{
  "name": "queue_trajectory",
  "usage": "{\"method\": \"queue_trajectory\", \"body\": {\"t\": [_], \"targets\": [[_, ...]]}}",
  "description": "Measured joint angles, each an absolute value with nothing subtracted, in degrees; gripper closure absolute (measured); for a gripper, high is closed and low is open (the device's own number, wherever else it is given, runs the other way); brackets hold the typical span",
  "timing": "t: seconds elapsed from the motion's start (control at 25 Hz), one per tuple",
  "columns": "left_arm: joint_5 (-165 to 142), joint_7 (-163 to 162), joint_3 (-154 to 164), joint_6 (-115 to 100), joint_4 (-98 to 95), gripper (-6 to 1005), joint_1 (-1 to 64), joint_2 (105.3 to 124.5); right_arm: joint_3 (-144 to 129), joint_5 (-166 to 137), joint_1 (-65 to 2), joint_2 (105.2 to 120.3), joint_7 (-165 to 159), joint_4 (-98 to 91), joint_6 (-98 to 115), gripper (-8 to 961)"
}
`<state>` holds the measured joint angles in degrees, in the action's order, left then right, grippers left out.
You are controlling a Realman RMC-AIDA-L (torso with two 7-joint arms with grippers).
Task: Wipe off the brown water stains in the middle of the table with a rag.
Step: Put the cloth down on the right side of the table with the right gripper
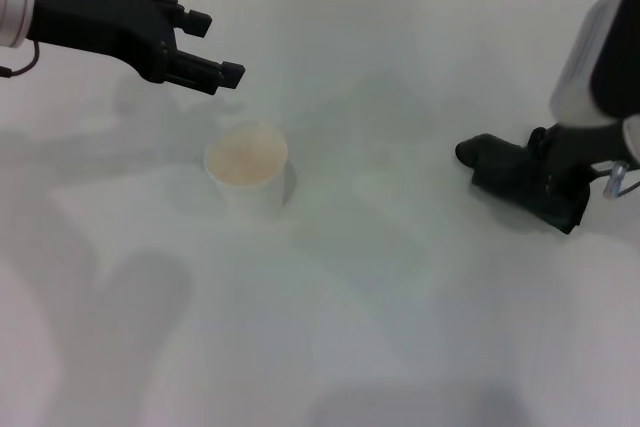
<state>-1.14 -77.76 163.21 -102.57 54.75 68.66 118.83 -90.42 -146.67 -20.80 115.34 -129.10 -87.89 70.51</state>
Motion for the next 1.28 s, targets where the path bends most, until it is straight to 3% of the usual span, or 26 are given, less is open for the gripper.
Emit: {"method": "queue_trajectory", "body": {"t": [0.28, 0.72, 0.84, 1.04, 1.28], "targets": [[-1.14, -77.69, 163.21, -102.21, 54.76, 138, 68.54, 118.83, -85.37, -141.04, -20.8, 115.31, -129.33, -87.36, 71.98, 638], [-1.14, -77.71, 163.21, -102.21, 54.76, 138, 68.37, 118.91, -84.27, -140.72, -21.34, 115.31, -129.18, -86.15, 72.14, 406], [-1.14, -77.74, 163.21, -102.21, 54.74, 138, 68.4, 118.92, -84.24, -140.47, -21.35, 115.31, -129.23, -86.0, 72.16, 166], [-1.21, -77.91, 163.21, -102.89, 54.7, 138, 68.4, 118.92, -82.81, -139.25, -21.21, 115.31, -129.25, -86.19, 72.64, 94], [3.34, -78.1, 163.21, -113.02, 58.95, 138, 66.95, 118.97, -70.25, -126.74, -20.87, 115.09, -125.01, -83.81, 79.94, 95]]}}
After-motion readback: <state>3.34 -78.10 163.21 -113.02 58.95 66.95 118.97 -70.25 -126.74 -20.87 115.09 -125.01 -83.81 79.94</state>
